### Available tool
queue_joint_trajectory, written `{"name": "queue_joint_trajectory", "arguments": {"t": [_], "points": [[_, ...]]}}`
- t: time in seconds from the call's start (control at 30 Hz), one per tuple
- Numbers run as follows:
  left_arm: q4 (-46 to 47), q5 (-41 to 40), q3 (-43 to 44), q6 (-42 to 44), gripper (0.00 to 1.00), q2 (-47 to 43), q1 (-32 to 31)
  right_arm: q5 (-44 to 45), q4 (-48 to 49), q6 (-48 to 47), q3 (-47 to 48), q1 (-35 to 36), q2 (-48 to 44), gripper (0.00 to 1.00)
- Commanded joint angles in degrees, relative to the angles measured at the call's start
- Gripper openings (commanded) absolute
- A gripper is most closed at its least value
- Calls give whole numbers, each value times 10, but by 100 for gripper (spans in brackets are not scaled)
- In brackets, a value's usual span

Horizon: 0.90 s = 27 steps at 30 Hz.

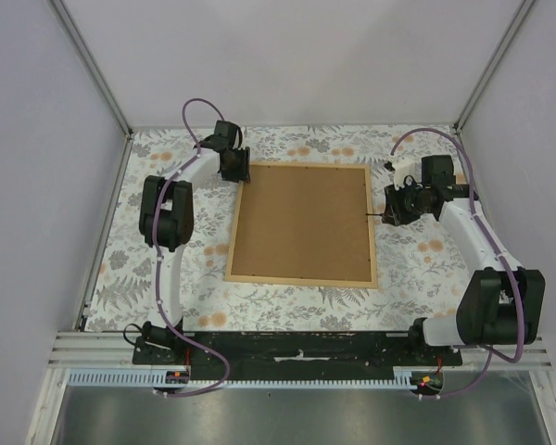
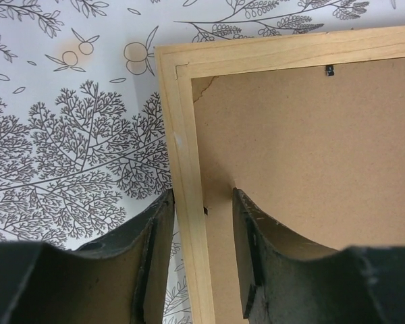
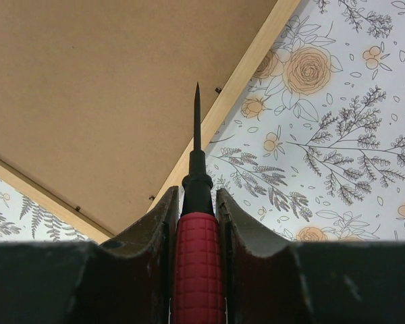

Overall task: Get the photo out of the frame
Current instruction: Adjust the photo frame item on the photo frame.

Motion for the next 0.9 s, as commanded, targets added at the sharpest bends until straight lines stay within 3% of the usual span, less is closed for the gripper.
{"name": "queue_joint_trajectory", "arguments": {"t": [0.0, 0.33, 0.43, 0.63, 0.87], "points": [[4, -57, 24, 8, 44, -8, -12, -10, 26, 15, -8, 4, -30, 0], [-2, -70, 29, 11, 27, -5, -12, -12, 37, 20, -18, 3, -43, 0], [-4, -60, 22, 12, 28, -13, -12, -13, 38, 22, -18, 3, -43, 0], [-3, -27, 13, 5, 40, -27, -12, -13, 39, 23, -21, 4, -43, 0], [-17, -63, 18, 15, 36, -18, -14, -14, 41, 23, -23, 4, -51, 0]]}}
